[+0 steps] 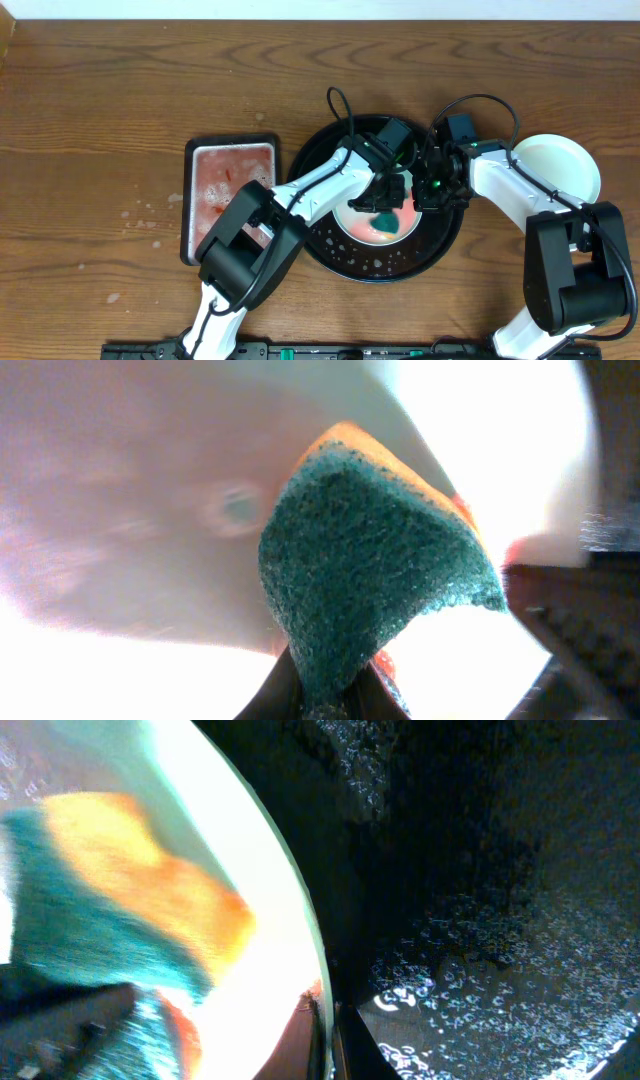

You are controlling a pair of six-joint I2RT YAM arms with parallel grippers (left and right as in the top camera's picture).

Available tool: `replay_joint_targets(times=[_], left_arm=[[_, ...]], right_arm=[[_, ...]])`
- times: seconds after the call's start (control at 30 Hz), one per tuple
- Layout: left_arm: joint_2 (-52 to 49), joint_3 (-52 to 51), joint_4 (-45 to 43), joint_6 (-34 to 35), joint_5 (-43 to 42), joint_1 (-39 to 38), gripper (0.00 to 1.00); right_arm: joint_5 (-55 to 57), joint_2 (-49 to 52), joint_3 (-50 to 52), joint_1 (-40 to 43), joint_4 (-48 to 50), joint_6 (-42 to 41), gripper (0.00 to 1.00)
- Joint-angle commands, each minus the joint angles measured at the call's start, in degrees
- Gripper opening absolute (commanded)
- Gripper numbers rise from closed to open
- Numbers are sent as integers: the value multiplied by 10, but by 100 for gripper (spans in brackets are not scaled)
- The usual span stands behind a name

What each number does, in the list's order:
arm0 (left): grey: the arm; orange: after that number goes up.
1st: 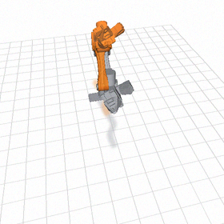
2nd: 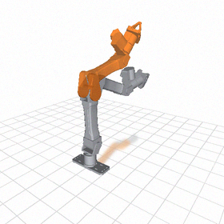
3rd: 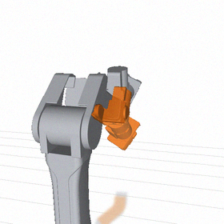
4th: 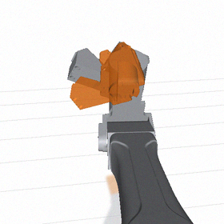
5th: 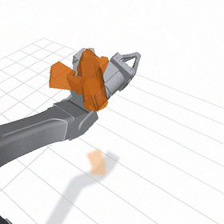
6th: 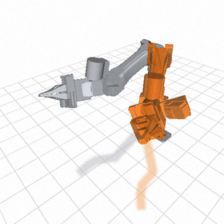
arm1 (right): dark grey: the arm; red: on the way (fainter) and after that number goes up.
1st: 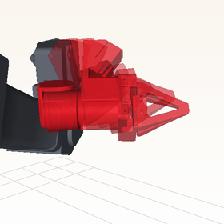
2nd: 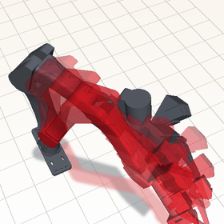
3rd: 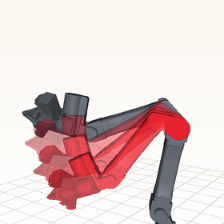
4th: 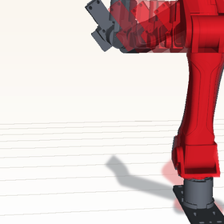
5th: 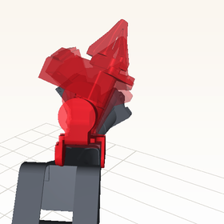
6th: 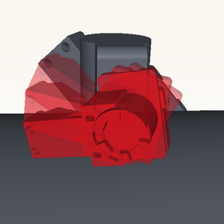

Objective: Clean dirty plates on tray and stack at the side
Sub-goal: 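Scrub the green plate with the sponge while right gripper holds it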

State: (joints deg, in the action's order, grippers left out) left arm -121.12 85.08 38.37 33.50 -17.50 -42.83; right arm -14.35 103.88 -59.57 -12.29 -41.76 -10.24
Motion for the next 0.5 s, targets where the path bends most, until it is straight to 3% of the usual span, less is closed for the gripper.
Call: replay_joint_targets(times=[0.0, 0.13, 0.23, 0.33, 0.47], left_arm=[[-12, -29, 76, 12, 268, 21, 7], [13, -14, 109, 13, 383, 16, 8], [35, -8, 113, 12, 416, 14, 7], [56, -7, 110, 13, 403, 13, 8], [97, -7, 103, 12, 307, 12, 7]], right_arm=[[55, 16, 8, -2, -7, 11, 1], [55, 16, 8, -2, -7, 11, 1], [55, 16, 8, -2, -7, 11, 1], [55, 16, 8, -2, -7, 11, 1], [55, 16, 8, -2, -7, 11, 1]])
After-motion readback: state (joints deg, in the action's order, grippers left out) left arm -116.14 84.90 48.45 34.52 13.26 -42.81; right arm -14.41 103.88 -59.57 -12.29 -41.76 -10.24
